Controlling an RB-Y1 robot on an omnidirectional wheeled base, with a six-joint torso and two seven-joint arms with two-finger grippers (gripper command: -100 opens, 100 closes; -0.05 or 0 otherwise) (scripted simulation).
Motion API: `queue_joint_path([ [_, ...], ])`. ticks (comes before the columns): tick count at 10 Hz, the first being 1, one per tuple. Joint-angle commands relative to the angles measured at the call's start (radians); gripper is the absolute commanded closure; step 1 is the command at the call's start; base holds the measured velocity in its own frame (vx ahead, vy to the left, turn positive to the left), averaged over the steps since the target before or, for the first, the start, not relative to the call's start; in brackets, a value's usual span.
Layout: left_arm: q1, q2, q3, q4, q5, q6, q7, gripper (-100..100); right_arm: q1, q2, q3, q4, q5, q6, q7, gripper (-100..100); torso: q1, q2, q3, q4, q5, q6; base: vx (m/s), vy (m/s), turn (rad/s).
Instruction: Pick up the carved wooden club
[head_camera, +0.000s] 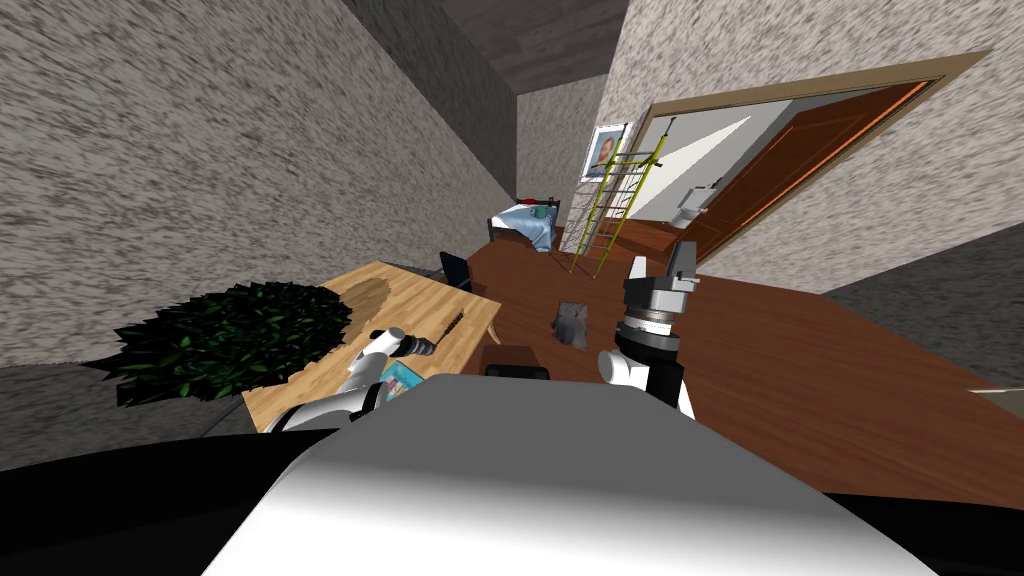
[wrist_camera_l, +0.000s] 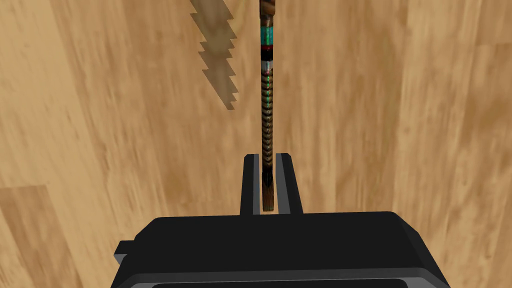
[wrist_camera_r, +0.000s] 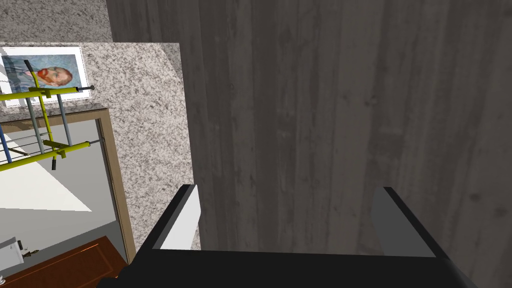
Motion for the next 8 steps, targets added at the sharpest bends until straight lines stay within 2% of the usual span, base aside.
queue_joint_path([
  [1, -0.046, 0.031, -0.027, 0.050, 0.033, -0.019, -0.032, 100, 0.000, 0.000, 0.000, 0.000, 0.000, 0.000, 0.000, 0, 0.000, 0.000, 0.000, 0.000, 0.000, 0.000, -0.025, -0.030, 0.041],
  [3, -0.046, 0.031, -0.027, 0.100, 0.033, -0.019, -0.032, 100, 0.000, 0.000, 0.000, 0.000, 0.000, 0.000, 0.000, 0, 0.000, 0.000, 0.000, 0.000, 0.000, 0.000, -0.010, -0.019, 0.004],
  [5, -0.134, 0.090, -0.082, 0.204, 0.094, -0.052, -0.085, 100, 0.000, 0.000, 0.000, 0.000, 0.000, 0.000, 0.000, 0, 0.000, -0.001, 0.000, 0.001, -0.001, 0.000, -0.033, -0.033, 0.043],
  [8, -0.135, 0.090, -0.082, 0.255, 0.094, -0.052, -0.085, 100, 0.000, 0.000, 0.000, 0.000, 0.000, 0.000, 0.000, 0, -0.001, 0.000, 0.000, 0.000, 0.000, -0.001, -0.010, -0.022, 0.005],
])
